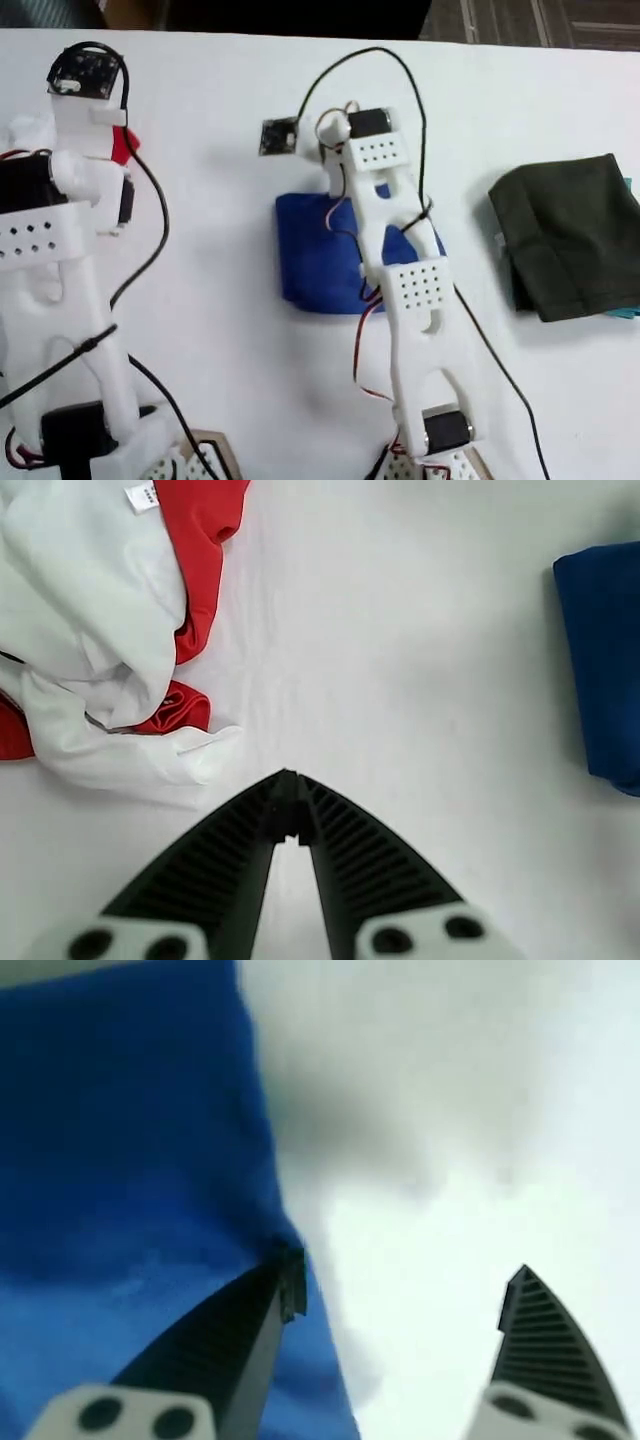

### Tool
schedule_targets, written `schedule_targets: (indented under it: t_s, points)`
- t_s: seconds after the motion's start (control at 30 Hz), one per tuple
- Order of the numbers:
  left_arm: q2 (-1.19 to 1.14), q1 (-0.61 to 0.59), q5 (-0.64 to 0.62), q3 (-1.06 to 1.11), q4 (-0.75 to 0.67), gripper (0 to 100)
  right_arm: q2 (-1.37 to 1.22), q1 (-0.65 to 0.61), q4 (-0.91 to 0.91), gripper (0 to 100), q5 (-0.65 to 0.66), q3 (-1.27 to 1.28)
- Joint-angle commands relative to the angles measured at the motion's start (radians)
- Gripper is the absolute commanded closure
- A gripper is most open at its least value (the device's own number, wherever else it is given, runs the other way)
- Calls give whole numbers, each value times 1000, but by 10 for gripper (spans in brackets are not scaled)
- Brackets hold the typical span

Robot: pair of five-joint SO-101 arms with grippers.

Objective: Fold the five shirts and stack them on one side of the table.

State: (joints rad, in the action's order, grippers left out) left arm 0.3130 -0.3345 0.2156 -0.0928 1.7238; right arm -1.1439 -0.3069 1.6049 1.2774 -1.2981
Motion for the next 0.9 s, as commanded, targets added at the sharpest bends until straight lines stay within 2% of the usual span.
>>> schedule_targets:
  t_s: [0.0,0.33,0.7,0.87]
  points:
    - [37,-9,8,-2,-15,972,5,-12,41,683,-11,-101]
    - [37,-9,8,1,-12,972,-27,4,99,683,-40,-51]
    - [37,-9,5,1,-9,972,101,12,107,652,-109,-60]
    - [38,-9,5,1,-9,972,117,8,107,652,-109,37]
